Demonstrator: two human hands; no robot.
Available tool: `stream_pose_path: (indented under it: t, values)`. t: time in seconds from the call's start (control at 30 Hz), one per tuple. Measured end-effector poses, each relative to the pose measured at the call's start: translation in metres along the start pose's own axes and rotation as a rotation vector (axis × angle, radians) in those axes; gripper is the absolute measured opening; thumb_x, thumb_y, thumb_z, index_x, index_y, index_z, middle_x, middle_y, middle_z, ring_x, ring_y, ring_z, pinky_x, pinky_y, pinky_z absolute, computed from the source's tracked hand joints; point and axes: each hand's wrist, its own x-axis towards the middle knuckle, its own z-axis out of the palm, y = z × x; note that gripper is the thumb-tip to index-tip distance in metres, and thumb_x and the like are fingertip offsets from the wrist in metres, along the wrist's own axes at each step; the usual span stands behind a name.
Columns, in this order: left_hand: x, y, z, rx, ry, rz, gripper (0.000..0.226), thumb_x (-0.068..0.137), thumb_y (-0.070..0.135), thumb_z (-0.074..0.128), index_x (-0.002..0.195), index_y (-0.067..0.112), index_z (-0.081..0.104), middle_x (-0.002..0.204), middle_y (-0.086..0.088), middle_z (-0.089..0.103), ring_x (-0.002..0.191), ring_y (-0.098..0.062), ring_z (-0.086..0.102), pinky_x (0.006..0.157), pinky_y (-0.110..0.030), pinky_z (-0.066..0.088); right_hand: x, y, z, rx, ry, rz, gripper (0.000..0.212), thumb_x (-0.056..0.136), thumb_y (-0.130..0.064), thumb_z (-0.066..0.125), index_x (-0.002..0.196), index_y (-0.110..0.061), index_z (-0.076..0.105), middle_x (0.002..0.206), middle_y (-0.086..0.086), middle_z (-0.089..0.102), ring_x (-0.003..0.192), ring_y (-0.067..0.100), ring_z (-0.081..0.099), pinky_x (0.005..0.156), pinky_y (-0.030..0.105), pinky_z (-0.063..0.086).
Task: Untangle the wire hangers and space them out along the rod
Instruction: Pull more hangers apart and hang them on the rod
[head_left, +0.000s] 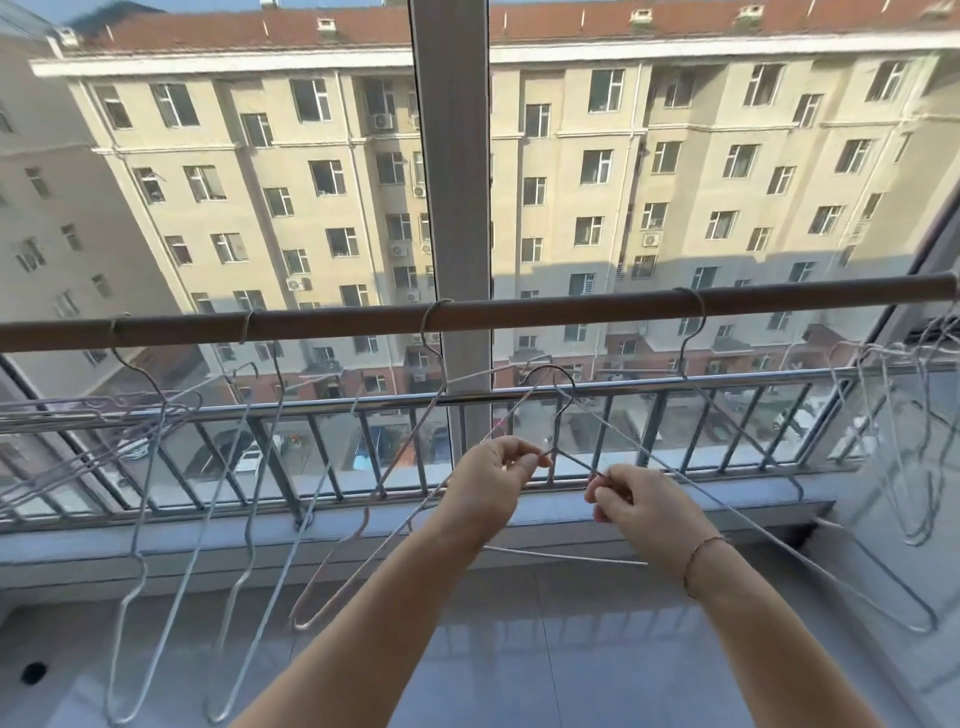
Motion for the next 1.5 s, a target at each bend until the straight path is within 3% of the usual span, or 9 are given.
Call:
stream_pose_path:
  t: [0.27,0.4,0.53,0.7,0.83,0.93,1.13,1.3,1.5]
  values:
    - [-0.009,0.017,0.027,-0.007,0.078,0.189,0.011,0.087,0.023,0.061,0.084,0.034,0.064,0.106,0.004,0.064,0.104,-0.008,0.057,0.098,-0.028,0.042,-0.057,-0.011,-0.046,0.101,0.012,0.002,0.028,0.094,-0.013,0.037,0.081,-0.024,0.06,0.054,0.0,0.062,0.052,0.011,0.052,0.062,0.039,0.049]
    - [-0.012,0.035,0.049,-0.016,0.221,0.261,0.016,0.085,0.033,0.064,0.097,0.024,0.06,0.104,0.005,0.059,0.097,-0.008,0.056,0.087,-0.021,0.044,-0.072,-0.02,-0.07,0.057,0.181,0.004,0.026,0.094,-0.015,0.038,0.082,-0.024,0.06,0.059,0.003,0.064,0.054,0.012,0.057,0.063,0.036,0.052]
    - [-0.013,0.056,0.06,-0.156,0.129,0.234,0.023,0.087,0.037,0.06,0.099,0.018,0.064,0.088,0.007,0.066,0.079,-0.003,0.058,0.073,-0.015,0.045,-0.074,-0.023,-0.082,0.009,0.29,0.018,0.024,0.094,-0.016,0.04,0.081,-0.023,0.06,0.061,0.001,0.065,0.056,0.014,0.058,0.063,0.034,0.052]
    - [-0.005,0.083,0.066,-0.247,0.046,0.237,0.016,0.089,0.029,0.059,0.098,0.018,0.067,0.09,0.006,0.07,0.086,-0.007,0.064,0.085,-0.025,0.051,-0.058,-0.031,-0.086,-0.027,0.37,-0.02,0.022,0.093,-0.017,0.04,0.087,-0.022,0.06,0.067,-0.001,0.067,0.069,0.02,0.064,0.07,0.044,0.055]
    - [0.009,0.098,0.066,-0.22,0.073,0.26,0.011,0.091,0.025,0.055,0.084,0.027,0.064,0.086,0.0,0.071,0.089,-0.018,0.067,0.088,-0.037,0.053,-0.027,-0.039,-0.083,-0.068,0.377,-0.049,0.024,0.092,-0.02,0.037,0.092,-0.021,0.061,0.076,0.005,0.069,0.076,0.024,0.064,0.075,0.044,0.053]
    - [0.02,0.096,0.068,-0.212,0.054,0.205,0.02,0.09,0.027,0.052,0.09,0.012,0.065,0.091,-0.015,0.071,0.088,-0.027,0.067,0.087,-0.044,0.051,-0.005,-0.039,-0.075,-0.117,0.362,-0.031,0.026,0.091,-0.021,0.036,0.091,-0.021,0.063,0.08,0.006,0.07,0.08,0.026,0.065,0.077,0.043,0.053]
    - [0.031,0.081,0.073,-0.145,-0.022,0.127,0.035,0.086,0.032,0.048,0.089,-0.001,0.061,0.077,-0.008,0.06,0.074,-0.017,0.054,0.077,-0.038,0.047,0.016,-0.027,-0.056,-0.17,0.299,0.029,0.025,0.09,-0.018,0.036,0.088,-0.018,0.061,0.086,0.011,0.066,0.087,0.03,0.06,0.074,0.035,0.049]
    - [0.023,0.077,0.076,-0.162,-0.041,0.133,0.02,0.092,0.025,0.048,0.082,0.013,0.06,0.074,0.002,0.058,0.073,-0.012,0.052,0.072,-0.026,0.042,0.011,-0.02,-0.055,-0.157,0.268,0.02,0.025,0.092,-0.018,0.034,0.086,-0.018,0.058,0.081,0.007,0.063,0.083,0.028,0.06,0.067,0.031,0.043]
    - [-0.014,0.076,0.045,-0.214,0.09,0.173,0.023,0.094,0.026,0.05,0.116,0.024,0.058,0.086,0.017,0.058,0.086,-0.002,0.054,0.08,-0.014,0.04,-0.022,-0.035,-0.058,-0.082,0.335,-0.127,0.043,0.095,-0.014,0.034,0.138,-0.012,0.036,0.138,0.009,0.047,0.123,0.026,0.047,0.095,0.032,0.039]
